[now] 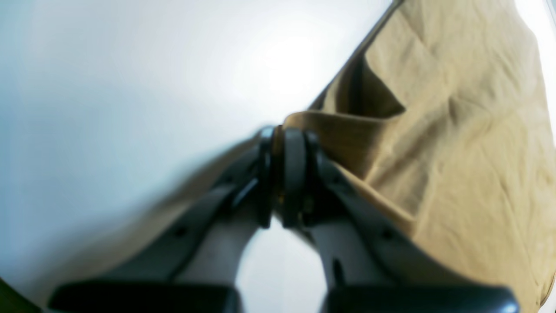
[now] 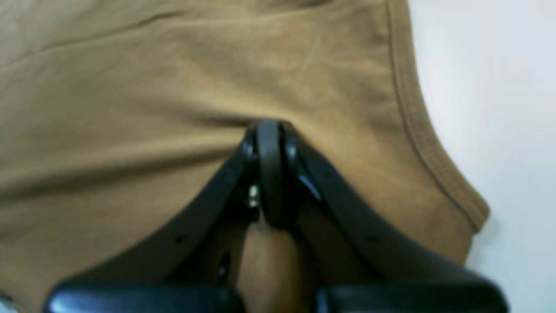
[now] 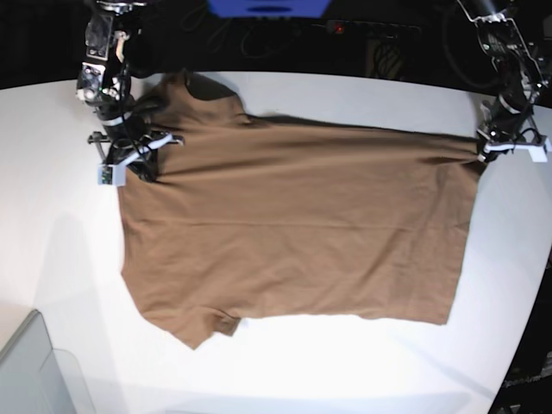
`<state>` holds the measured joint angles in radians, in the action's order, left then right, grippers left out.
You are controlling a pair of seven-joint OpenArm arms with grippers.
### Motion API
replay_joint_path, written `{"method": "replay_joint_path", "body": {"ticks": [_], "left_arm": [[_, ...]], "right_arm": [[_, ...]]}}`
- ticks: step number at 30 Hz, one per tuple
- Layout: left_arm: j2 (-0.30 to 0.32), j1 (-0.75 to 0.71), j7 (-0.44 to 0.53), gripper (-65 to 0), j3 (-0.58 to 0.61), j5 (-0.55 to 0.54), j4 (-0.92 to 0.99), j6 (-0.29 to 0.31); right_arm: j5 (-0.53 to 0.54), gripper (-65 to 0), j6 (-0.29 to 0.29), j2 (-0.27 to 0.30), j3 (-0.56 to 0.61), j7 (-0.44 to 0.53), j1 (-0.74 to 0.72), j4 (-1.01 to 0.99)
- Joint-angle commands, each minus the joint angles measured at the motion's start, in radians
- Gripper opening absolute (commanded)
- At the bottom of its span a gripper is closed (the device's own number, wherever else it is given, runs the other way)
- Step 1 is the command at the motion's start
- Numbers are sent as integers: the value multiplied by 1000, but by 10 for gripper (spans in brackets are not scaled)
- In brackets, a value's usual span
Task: Layout the t-shirt on the table in an organized manner, then fold the t-shirt properly
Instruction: 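Pull the shoulder corners apart with both grippers to straighten the shirt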
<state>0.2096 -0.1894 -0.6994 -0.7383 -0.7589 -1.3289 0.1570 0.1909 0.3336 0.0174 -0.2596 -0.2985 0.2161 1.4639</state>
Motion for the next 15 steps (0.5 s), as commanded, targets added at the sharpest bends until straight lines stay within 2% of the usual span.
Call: {"method": "replay_joint_path", "body": {"ticks": [1, 7, 12, 15], "left_arm": [[14, 17, 10, -646, -2, 0, -14, -3], [12, 14, 10, -646, -2, -9, -30, -3], [-6, -5, 10, -646, -4, -9, -28, -3], [-11, -9, 10, -646, -4, -9, -30, -3]], "right_arm": [[-8, -650, -12, 16, -2, -8, -4, 13], [0, -638, -9, 26, -5, -20, 75, 215], [0, -519, -8, -24, -5, -75, 196, 436], [2, -461, -8, -33, 18, -81, 289, 530]]}}
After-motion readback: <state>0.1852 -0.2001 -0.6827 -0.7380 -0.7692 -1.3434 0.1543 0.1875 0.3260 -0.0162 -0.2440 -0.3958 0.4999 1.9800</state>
